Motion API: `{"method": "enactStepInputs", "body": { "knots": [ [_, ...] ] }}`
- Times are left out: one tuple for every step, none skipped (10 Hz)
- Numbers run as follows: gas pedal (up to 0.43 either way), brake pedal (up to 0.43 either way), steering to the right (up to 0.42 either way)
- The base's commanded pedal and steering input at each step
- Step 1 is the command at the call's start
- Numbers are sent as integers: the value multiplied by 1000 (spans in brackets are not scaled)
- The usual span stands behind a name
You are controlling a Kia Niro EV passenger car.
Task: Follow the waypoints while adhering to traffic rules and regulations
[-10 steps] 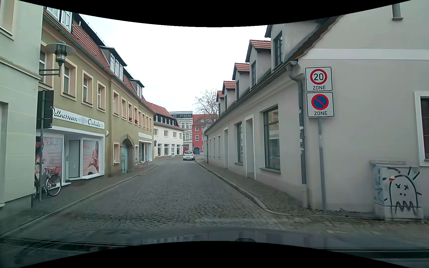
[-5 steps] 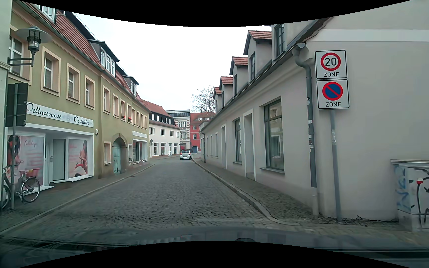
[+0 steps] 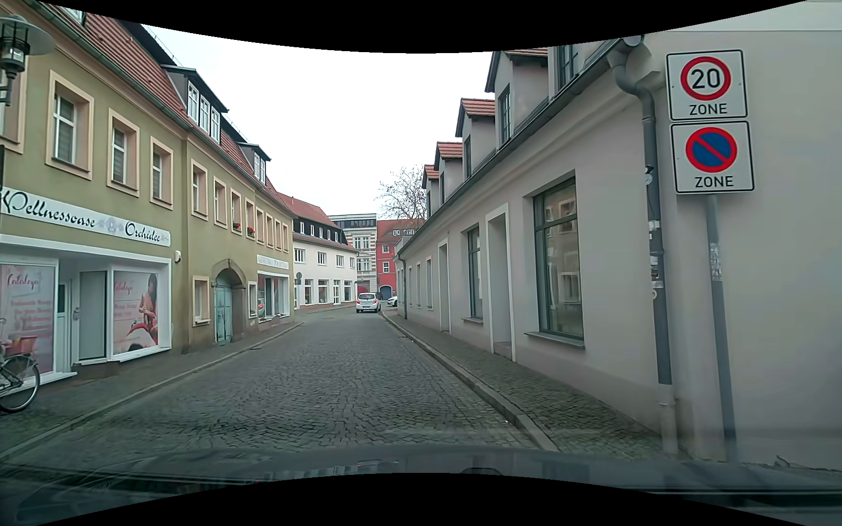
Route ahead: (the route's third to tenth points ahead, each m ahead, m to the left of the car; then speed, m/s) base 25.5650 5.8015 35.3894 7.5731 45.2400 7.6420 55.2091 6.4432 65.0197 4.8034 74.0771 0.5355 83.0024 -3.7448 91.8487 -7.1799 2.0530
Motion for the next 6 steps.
{"method": "enactStepInputs", "body": {
  "knots": [
    [138,0,-201],
    [157,0,-221],
    [157,0,-239],
    [157,0,-246],
    [157,0,-250],
    [157,0,-249]
  ]
}}
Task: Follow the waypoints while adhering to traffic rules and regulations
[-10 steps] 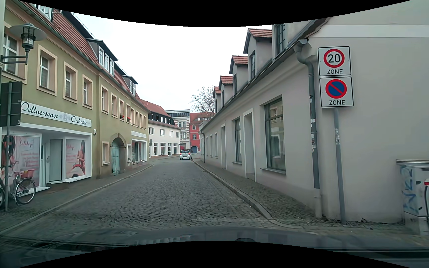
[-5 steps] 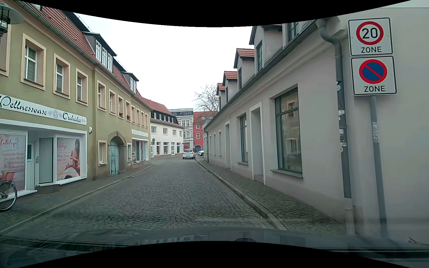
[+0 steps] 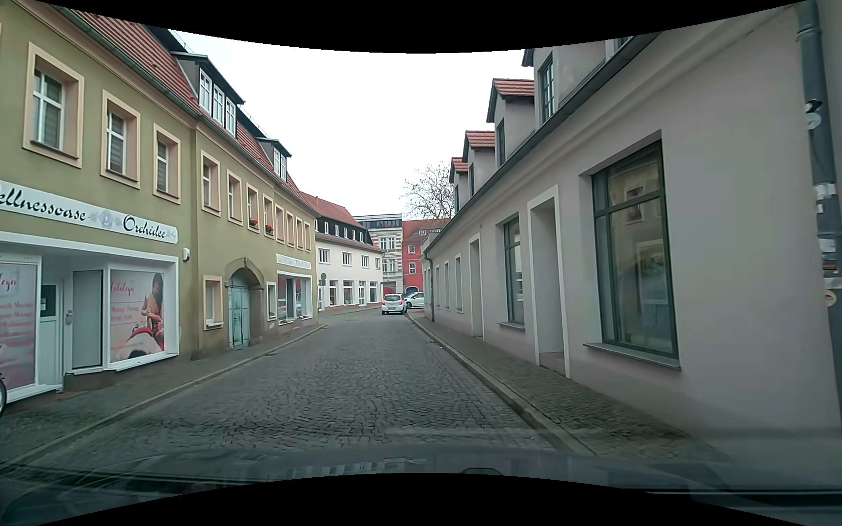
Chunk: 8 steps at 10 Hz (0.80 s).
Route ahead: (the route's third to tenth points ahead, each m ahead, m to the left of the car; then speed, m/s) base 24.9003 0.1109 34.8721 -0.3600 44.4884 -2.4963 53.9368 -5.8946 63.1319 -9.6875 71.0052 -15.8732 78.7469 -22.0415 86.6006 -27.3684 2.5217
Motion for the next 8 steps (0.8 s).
{"method": "enactStepInputs", "body": {
  "knots": [
    [157,0,-244],
    [157,0,-237],
    [157,0,-229],
    [157,0,-207],
    [157,0,-183],
    [157,0,-145],
    [157,0,-105],
    [157,0,-72]
  ]
}}
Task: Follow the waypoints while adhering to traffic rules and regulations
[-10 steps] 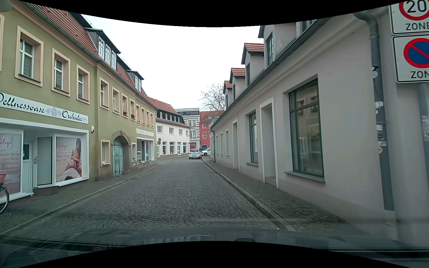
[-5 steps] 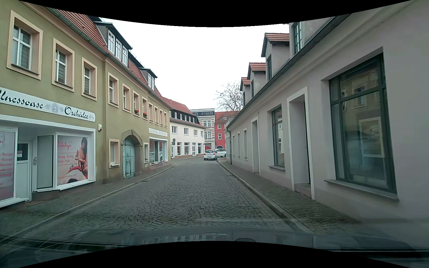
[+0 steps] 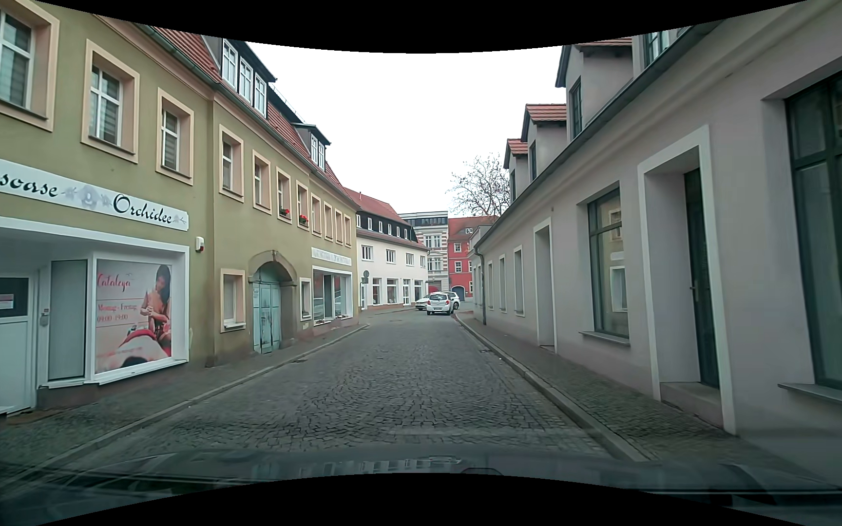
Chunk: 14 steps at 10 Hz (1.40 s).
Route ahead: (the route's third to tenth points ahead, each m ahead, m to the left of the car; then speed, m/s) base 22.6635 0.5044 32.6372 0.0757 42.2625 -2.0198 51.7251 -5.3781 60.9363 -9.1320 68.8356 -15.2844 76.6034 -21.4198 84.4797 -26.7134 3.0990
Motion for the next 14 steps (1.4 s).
{"method": "enactStepInputs", "body": {
  "knots": [
    [157,0,-36],
    [157,0,-2],
    [157,0,15],
    [150,0,22],
    [150,0,21],
    [130,0,20],
    [110,0,20],
    [87,0,19],
    [67,0,16],
    [67,0,14],
    [59,0,14],
    [47,0,14],
    [28,0,15],
    [28,0,15]
  ]
}}
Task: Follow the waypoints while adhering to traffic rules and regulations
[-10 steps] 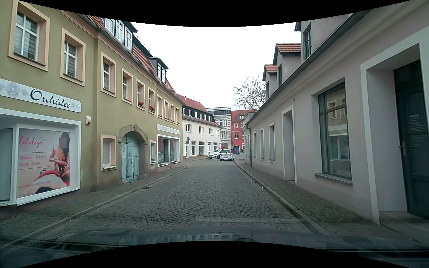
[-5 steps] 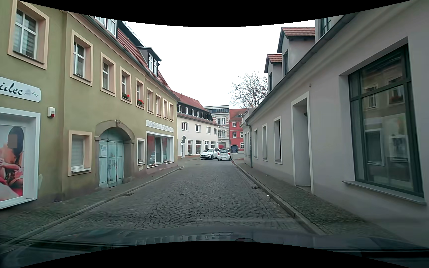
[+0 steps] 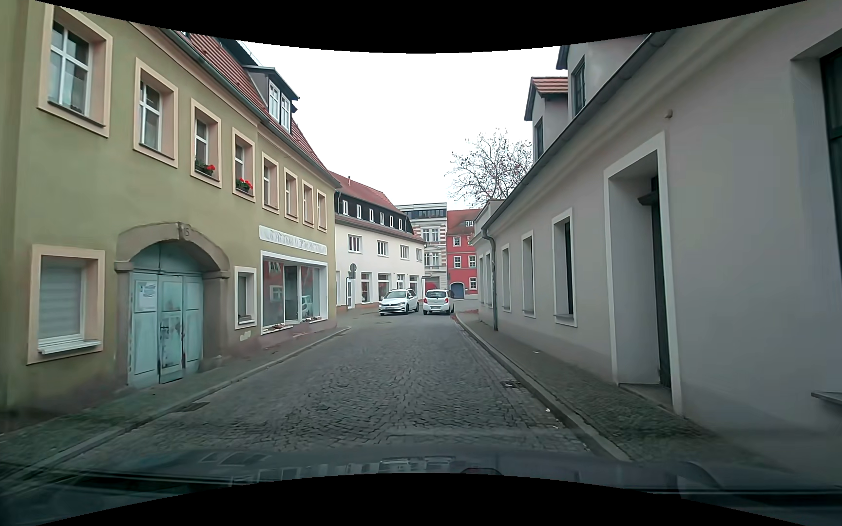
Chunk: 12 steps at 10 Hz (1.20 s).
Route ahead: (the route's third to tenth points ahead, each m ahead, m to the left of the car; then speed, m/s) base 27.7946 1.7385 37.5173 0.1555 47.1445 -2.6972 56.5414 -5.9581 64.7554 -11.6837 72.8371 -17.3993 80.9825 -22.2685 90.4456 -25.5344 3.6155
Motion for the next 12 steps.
{"method": "enactStepInputs", "body": {
  "knots": [
    [20,0,15],
    [0,0,13],
    [0,0,7],
    [0,0,4],
    [0,0,2],
    [0,0,-8],
    [0,0,-16],
    [0,0,-18],
    [0,0,-19],
    [0,0,-22],
    [0,0,-28],
    [0,0,-31]
  ]
}}
